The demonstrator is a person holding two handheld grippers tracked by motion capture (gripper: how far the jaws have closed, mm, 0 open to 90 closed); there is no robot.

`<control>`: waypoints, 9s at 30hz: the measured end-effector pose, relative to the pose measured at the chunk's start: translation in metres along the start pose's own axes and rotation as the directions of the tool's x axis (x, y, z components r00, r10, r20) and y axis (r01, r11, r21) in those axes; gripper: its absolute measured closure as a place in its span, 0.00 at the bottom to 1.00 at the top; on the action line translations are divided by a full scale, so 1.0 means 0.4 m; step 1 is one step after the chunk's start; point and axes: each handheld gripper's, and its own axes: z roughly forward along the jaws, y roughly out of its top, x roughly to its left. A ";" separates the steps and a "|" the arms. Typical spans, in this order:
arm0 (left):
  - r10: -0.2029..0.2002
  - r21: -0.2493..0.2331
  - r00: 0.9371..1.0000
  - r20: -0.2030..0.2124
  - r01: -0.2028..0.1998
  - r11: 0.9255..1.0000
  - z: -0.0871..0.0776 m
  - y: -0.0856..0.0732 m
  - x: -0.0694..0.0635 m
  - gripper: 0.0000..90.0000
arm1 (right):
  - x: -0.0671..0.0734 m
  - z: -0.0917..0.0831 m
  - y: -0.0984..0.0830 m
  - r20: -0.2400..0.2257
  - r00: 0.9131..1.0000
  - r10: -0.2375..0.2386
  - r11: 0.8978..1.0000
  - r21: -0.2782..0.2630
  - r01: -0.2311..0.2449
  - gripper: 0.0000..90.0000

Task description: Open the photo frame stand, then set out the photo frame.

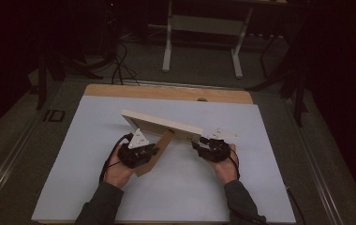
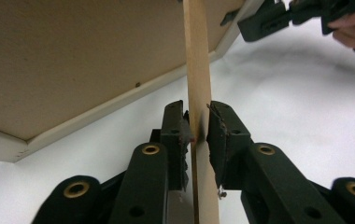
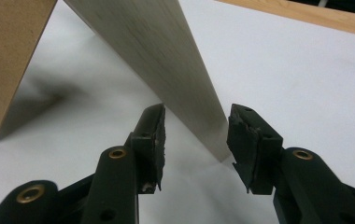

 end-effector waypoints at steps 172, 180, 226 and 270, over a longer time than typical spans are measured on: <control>-0.275 -0.128 0.949 -0.153 0.257 0.958 0.000 0.077 0.100 1.00 | 0.015 -0.077 0.101 -0.079 0.996 -0.049 0.991 -0.129 0.038 1.00; -0.254 -0.119 0.956 -0.146 0.238 0.964 0.007 0.087 0.090 1.00 | 0.022 -0.077 0.100 -0.088 0.994 -0.058 0.991 -0.127 0.047 1.00; -0.217 -0.146 0.971 -0.100 0.201 0.969 0.001 0.118 0.049 1.00 | 0.053 -0.075 0.096 -0.123 0.988 -0.088 0.989 -0.132 0.071 1.00; -0.196 -0.129 0.978 -0.071 0.186 0.974 0.020 0.125 0.029 1.00 | 0.077 -0.076 0.099 -0.158 0.980 -0.120 0.985 -0.141 0.098 1.00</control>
